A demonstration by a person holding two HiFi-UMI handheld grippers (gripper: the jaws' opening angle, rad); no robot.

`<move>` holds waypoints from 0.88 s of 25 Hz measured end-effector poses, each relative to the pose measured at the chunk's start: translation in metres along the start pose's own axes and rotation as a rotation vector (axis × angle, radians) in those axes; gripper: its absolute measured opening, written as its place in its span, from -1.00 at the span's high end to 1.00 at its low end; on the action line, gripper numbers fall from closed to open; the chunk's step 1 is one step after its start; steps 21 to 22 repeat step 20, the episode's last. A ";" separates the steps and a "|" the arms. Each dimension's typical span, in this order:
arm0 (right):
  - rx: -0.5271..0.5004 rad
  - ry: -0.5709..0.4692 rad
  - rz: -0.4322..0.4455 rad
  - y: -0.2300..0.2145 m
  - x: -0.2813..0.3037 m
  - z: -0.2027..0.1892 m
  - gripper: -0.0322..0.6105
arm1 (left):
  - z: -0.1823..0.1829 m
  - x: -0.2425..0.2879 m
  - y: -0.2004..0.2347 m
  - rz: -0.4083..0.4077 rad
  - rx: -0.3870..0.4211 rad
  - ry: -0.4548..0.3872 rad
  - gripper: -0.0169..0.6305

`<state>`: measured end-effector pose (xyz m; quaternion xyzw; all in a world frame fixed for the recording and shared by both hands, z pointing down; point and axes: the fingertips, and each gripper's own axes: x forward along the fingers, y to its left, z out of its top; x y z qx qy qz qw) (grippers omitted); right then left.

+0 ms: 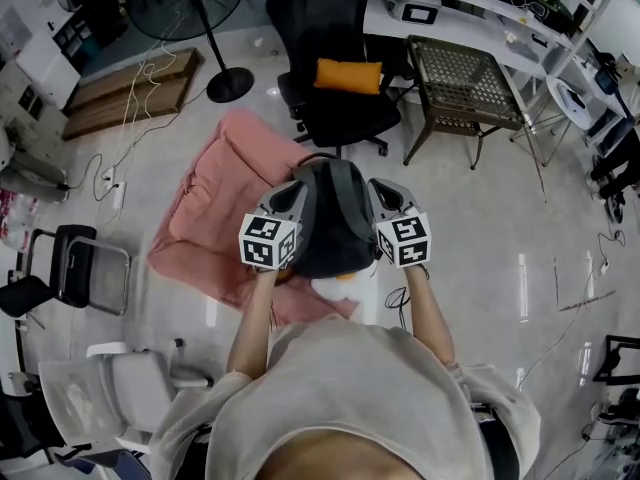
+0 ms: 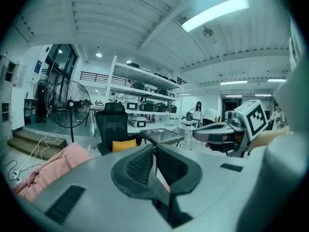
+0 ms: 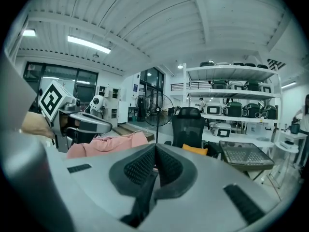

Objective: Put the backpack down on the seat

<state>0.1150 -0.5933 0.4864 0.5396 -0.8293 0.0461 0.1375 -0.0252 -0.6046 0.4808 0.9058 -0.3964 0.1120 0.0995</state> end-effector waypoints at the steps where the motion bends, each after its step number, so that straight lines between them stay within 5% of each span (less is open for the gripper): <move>1: -0.003 0.002 -0.002 0.000 -0.002 -0.001 0.91 | -0.002 0.000 -0.002 -0.002 -0.001 0.001 0.87; 22: -0.006 0.013 -0.004 0.009 0.000 0.001 0.91 | -0.008 0.001 0.003 -0.030 -0.002 0.008 0.87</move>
